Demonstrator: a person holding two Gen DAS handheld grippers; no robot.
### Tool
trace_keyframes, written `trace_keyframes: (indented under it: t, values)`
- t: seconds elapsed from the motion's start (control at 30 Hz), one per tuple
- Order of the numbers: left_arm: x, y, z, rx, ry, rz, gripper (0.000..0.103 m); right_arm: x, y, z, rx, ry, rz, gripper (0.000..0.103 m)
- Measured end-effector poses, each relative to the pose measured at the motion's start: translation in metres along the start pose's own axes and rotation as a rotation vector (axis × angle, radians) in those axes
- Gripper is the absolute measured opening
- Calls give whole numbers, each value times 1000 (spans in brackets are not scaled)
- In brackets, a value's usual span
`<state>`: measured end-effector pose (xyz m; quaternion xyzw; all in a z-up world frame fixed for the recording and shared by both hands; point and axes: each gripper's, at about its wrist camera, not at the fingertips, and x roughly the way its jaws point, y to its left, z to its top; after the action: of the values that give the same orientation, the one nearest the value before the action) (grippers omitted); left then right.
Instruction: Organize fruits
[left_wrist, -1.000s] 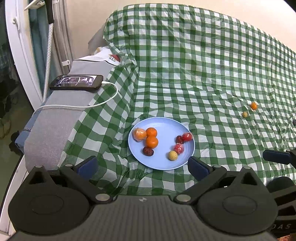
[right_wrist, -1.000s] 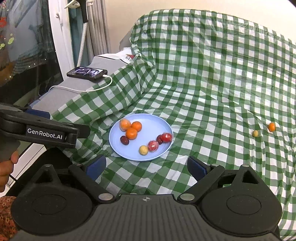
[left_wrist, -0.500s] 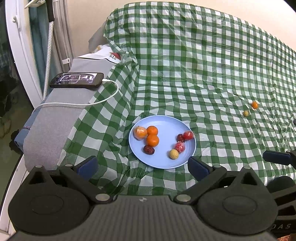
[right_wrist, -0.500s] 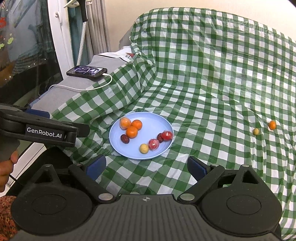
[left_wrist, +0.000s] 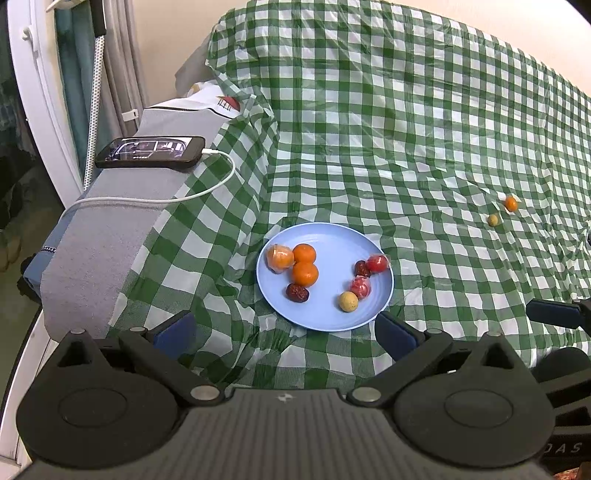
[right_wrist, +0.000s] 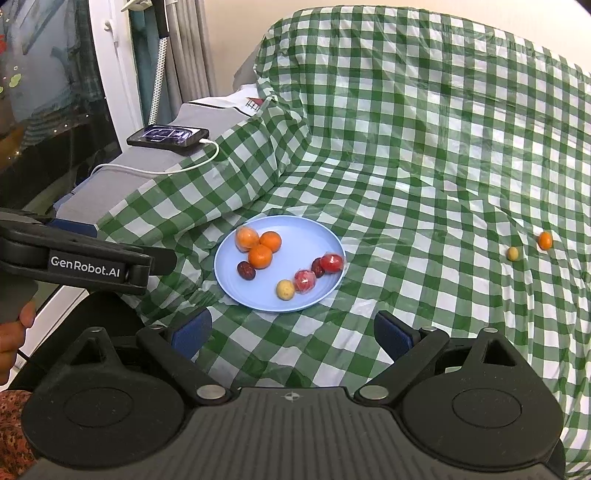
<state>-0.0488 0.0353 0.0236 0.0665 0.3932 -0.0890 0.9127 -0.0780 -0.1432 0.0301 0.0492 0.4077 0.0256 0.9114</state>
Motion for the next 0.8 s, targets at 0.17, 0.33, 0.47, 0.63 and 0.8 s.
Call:
trace_keyframes:
  t: [0.17,0.33,0.47,0.63,0.8]
  values:
    - [3,1,0,-3,7,1,103,1,-2,-1,2,3,1,95]
    - [5,0,0,-2,12,0,103,3,-2,-1,4,9,1,95]
    - [8,0,0,-2,19,-2,103,5,-3,-2,6,13,0,95]
    - [11,-1,0,-1,28,-1,103,7,-5,-3,10,20,1,95]
    - [15,-1,1,1,38,-1,103,10,-7,-3,16,29,0,95]
